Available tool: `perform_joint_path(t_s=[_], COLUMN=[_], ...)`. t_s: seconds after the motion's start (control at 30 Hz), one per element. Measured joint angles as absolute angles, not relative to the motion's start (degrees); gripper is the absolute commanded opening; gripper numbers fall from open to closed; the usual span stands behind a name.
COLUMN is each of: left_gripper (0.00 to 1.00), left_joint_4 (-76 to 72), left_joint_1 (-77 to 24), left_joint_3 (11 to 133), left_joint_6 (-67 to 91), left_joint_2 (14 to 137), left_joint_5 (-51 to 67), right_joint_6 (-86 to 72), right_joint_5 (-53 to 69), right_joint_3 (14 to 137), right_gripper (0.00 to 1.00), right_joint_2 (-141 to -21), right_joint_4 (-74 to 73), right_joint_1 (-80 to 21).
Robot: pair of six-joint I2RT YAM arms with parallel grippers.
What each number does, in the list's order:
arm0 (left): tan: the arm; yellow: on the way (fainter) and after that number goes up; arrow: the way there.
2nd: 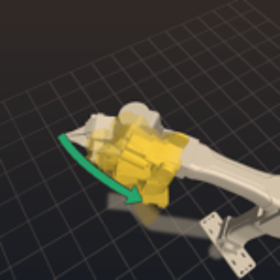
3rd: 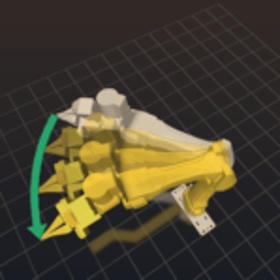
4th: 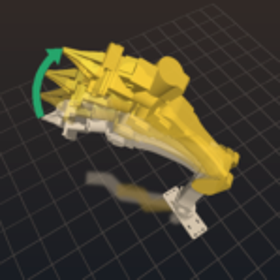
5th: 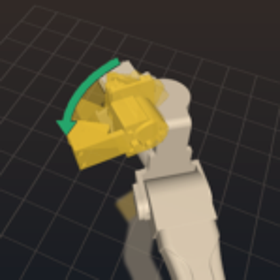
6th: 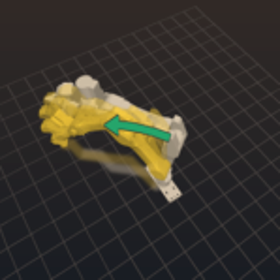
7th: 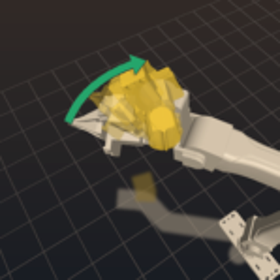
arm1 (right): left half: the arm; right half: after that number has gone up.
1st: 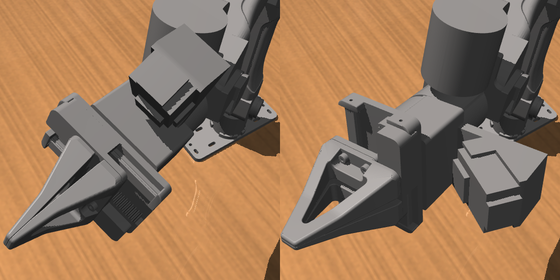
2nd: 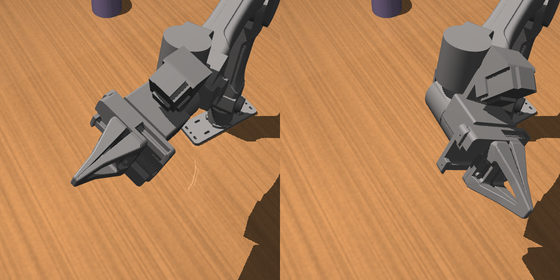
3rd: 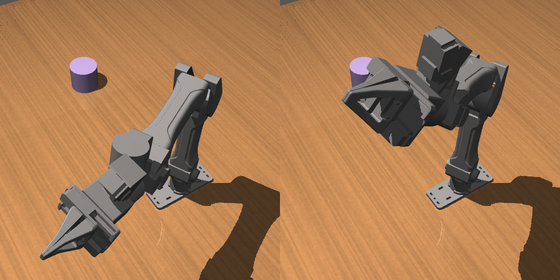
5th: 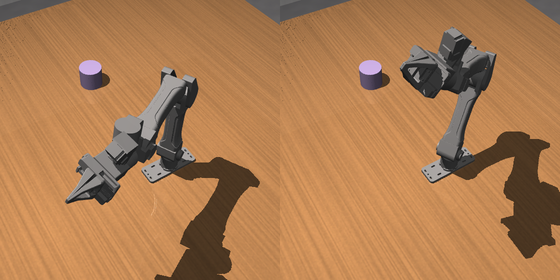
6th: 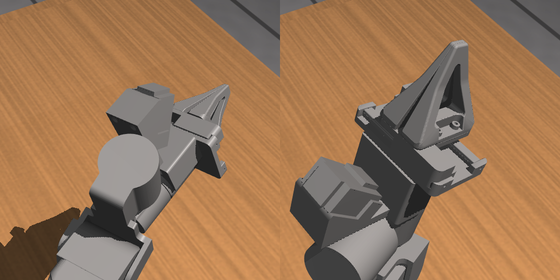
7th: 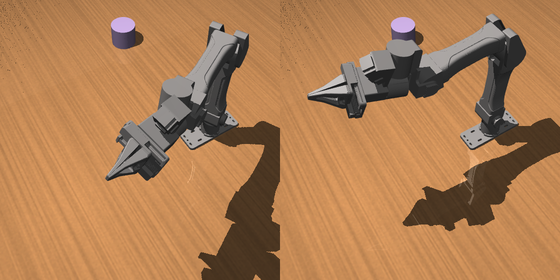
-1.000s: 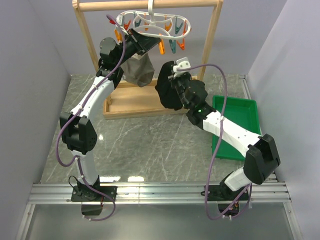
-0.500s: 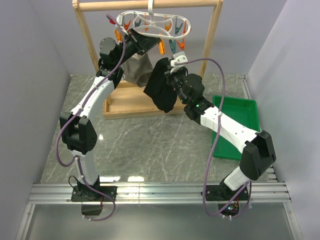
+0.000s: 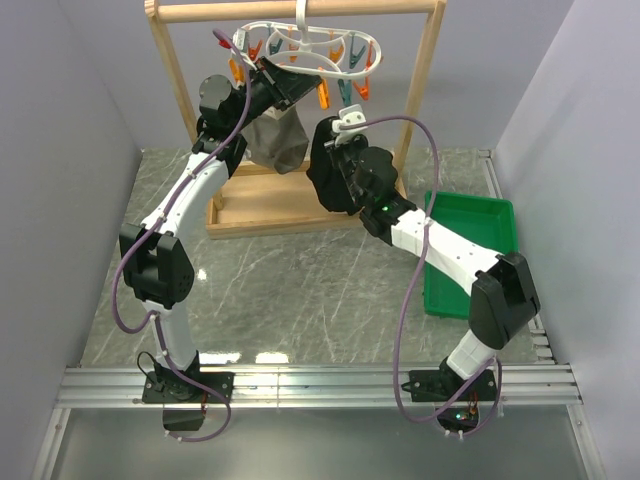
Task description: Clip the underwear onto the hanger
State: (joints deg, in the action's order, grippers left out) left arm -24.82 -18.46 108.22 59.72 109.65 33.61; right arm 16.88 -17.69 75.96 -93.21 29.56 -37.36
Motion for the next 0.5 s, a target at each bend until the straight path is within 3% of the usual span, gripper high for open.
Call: perform_joint_path(t_s=[0.5], left_gripper=[0.00], left_joint_4=[-24.5], left_joint_1=[-18.5], left_joint_3=[108.2], left_joint_6=[59.7], left_joint_2=[109.6], left_joint_5=[33.6], right_joint_6=[20.4], right_joint_5=[-21.2], right_joint_3=[77.0], right_gripper=[0.00], right_joint_2=[-94.0], right_joint_4=[34.4], right_joint_1=[-37.9])
